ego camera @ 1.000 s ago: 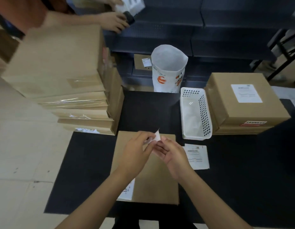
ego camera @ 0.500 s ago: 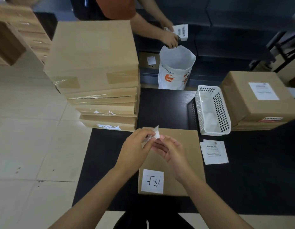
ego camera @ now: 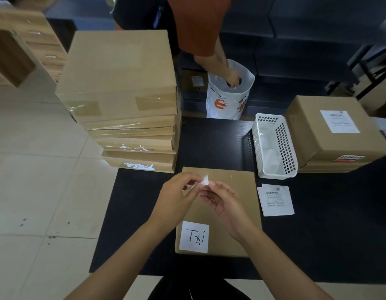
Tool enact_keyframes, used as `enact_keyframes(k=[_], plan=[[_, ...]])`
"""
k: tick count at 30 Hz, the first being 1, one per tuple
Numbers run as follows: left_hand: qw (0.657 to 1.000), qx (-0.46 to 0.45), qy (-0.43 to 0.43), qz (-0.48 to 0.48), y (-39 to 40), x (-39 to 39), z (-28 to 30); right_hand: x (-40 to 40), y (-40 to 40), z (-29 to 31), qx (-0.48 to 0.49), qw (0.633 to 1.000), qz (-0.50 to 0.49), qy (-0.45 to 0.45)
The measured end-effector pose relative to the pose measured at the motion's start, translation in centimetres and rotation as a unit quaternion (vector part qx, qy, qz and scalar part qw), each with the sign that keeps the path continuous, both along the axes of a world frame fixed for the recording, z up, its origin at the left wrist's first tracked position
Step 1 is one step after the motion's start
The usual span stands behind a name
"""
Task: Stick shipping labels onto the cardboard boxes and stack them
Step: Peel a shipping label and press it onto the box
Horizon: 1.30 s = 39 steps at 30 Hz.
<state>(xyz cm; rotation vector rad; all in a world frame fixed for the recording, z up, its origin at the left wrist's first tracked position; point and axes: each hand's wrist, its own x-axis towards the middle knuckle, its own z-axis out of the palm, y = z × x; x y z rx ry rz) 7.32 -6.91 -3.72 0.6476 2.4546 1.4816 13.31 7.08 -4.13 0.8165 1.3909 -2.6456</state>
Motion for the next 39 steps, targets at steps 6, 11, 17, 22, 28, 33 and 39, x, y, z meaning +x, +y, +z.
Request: enact_keyframes(k=[6, 11, 17, 22, 28, 33, 39], plan=[[0.999, 0.025, -0.038, 0.000, 0.7, 0.6, 0.1, 0.4, 1.0, -0.3, 0.016, 1.000, 0.014, -0.001], [0.999, 0.025, -0.039, -0.004, 1.2, 0.8, 0.2, 0.5, 1.4, -0.4, 0.046, 0.999, 0.026, -0.004], [1.000, 0.013, -0.011, 0.005, 1.7, 0.8, 0.1, 0.4, 1.6, -0.5, 0.087, 0.996, 0.024, -0.009], [1.000, -0.016, 0.006, -0.001, 1.9, 0.9, -0.2, 0.6, 2.1, -0.6, 0.132, 0.990, 0.039, -0.015], [0.999, -0.024, 0.022, -0.003, 2.2, 0.9, -0.5, 0.9, 2.6, -0.9, 0.144, 0.988, 0.047, -0.014], [0.999, -0.026, 0.026, -0.005, 2.2, 0.8, -1.0, 0.8, 2.9, -1.0, 0.140, 0.989, 0.041, -0.018], [0.999, -0.029, 0.018, -0.010, 2.2, 0.7, -1.3, 0.6, 3.1, -1.3, 0.153, 0.987, 0.049, -0.026]])
